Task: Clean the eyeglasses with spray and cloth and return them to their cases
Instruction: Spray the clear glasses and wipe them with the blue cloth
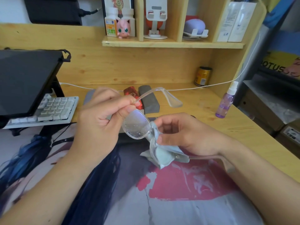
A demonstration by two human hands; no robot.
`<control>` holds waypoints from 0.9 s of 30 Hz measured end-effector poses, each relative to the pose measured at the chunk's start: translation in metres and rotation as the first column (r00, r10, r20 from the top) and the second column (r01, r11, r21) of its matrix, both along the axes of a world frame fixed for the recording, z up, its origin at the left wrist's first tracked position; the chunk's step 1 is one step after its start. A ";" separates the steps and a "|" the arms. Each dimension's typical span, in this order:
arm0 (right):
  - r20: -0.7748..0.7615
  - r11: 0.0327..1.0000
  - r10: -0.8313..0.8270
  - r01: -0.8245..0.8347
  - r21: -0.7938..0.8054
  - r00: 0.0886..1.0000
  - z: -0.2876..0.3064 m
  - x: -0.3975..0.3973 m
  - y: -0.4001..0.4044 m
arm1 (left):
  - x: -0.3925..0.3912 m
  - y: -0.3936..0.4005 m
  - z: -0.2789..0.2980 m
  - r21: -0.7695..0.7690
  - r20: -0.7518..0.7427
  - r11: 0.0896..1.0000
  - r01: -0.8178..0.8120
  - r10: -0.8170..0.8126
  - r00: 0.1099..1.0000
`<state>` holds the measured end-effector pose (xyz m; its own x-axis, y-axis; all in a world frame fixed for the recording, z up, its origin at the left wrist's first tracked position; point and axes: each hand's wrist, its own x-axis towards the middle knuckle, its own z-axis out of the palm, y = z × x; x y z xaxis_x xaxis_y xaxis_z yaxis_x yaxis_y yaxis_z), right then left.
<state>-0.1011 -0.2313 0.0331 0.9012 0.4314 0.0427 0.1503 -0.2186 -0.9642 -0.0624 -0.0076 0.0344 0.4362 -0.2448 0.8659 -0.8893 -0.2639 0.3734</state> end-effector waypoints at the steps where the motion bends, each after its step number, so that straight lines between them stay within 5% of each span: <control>1: 0.010 1.000 0.005 -0.005 -0.024 1.000 0.000 0.000 0.000 | 0.000 -0.001 -0.001 0.002 0.007 1.000 0.006 -0.006 1.000; 7: 0.035 0.991 -0.018 0.022 -0.133 0.999 -0.001 0.002 -0.001 | 0.004 0.003 -0.004 -0.029 -0.037 0.999 -0.019 0.018 0.999; 13: -0.166 0.990 0.112 -0.124 -0.065 0.980 -0.002 0.002 -0.007 | 0.006 0.007 0.000 -0.015 -0.043 1.000 -0.005 0.004 0.999; 21: -0.031 0.989 -0.025 0.020 -0.147 0.999 -0.004 0.004 -0.001 | 0.007 0.006 -0.003 -0.029 -0.077 1.000 -0.008 0.006 0.997; 27: -0.266 0.988 0.154 -0.154 0.020 0.952 -0.008 0.004 -0.006 | 0.007 0.007 0.000 -0.031 -0.082 0.999 -0.025 0.023 0.996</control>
